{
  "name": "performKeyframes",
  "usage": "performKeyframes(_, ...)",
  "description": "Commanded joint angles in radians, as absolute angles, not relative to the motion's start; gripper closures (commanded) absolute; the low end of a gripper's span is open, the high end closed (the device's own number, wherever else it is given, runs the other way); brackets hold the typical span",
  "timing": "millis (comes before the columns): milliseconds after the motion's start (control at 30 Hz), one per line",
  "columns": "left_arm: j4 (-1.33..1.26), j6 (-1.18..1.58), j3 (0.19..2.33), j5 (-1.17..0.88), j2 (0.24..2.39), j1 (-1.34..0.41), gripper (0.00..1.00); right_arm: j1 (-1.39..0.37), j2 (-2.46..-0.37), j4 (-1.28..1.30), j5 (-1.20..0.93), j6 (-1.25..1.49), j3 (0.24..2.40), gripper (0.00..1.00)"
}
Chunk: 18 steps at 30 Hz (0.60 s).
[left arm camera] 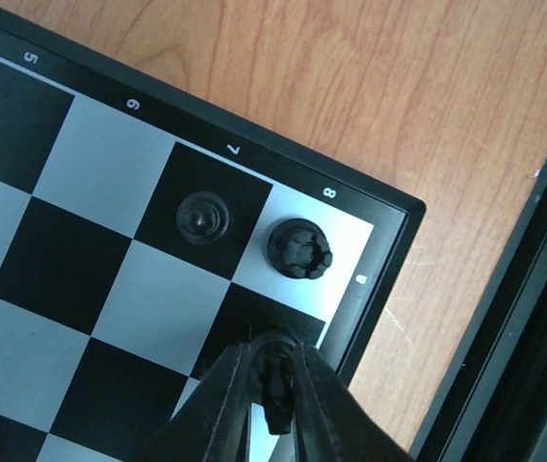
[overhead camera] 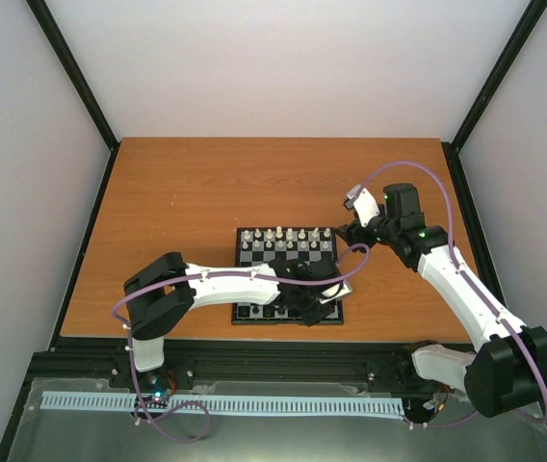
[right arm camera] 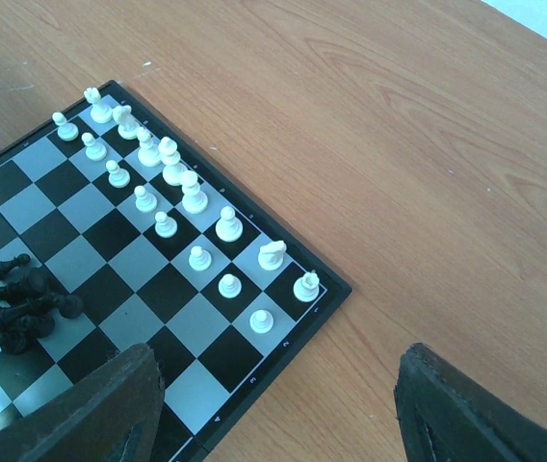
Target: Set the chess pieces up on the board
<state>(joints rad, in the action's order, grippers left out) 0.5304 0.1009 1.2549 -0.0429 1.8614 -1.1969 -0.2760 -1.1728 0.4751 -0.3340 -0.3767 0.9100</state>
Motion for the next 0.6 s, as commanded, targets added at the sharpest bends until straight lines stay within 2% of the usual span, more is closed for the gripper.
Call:
performKeyframes(0,0.515,0.09,1.29,-0.017,1.875,-1.208,0.83,-0.268,-1.185,0.476,-0.353,-0.382,0.94,0.33)
performKeyframes(400,0.512,0.094,1.29,0.0,1.885,-1.208,0.82,-0.266,-1.192,0.483,-0.363,-0.387,0.942,0.33)
performKeyframes(567,0.51,0.099,1.292,0.014,1.882,-1.207,0.78,-0.266,-1.192,0.485,-0.365,-0.388,0.943,0.33)
